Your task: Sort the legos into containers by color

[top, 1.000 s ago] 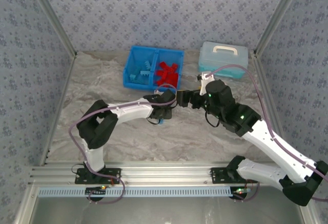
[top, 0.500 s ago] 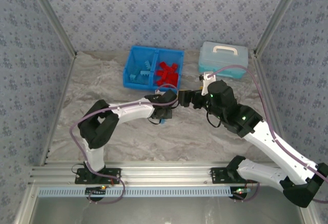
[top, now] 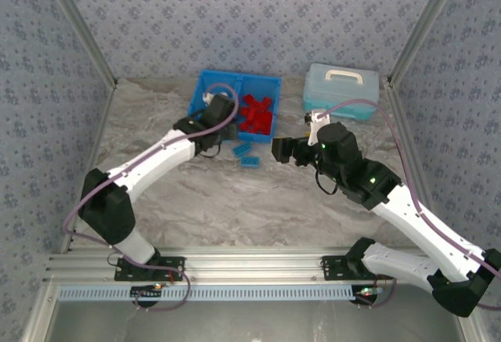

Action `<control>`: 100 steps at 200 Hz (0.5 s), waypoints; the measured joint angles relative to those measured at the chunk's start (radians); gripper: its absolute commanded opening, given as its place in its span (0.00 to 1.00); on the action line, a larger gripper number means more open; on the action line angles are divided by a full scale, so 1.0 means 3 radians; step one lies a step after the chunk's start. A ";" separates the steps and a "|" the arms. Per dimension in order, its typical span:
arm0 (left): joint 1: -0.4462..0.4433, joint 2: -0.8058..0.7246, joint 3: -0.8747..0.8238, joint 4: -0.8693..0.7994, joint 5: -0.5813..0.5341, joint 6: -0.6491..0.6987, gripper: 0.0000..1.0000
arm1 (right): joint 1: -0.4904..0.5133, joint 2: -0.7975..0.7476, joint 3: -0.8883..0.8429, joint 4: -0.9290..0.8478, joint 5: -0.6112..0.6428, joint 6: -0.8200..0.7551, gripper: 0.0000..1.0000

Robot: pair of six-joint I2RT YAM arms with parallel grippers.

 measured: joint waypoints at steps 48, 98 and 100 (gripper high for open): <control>0.0502 0.0435 0.0622 0.0113 0.0029 0.0524 0.18 | 0.0000 0.0001 0.0000 0.0000 0.0000 0.0001 1.00; 0.0861 0.1280 0.1190 0.0198 0.0296 0.0671 0.18 | 0.0000 0.0001 0.0006 -0.0047 0.0000 0.0000 1.00; 0.0871 0.1316 0.1211 0.0198 0.0309 0.0676 0.18 | 0.0000 0.0001 0.0008 -0.0052 0.0000 0.0000 1.00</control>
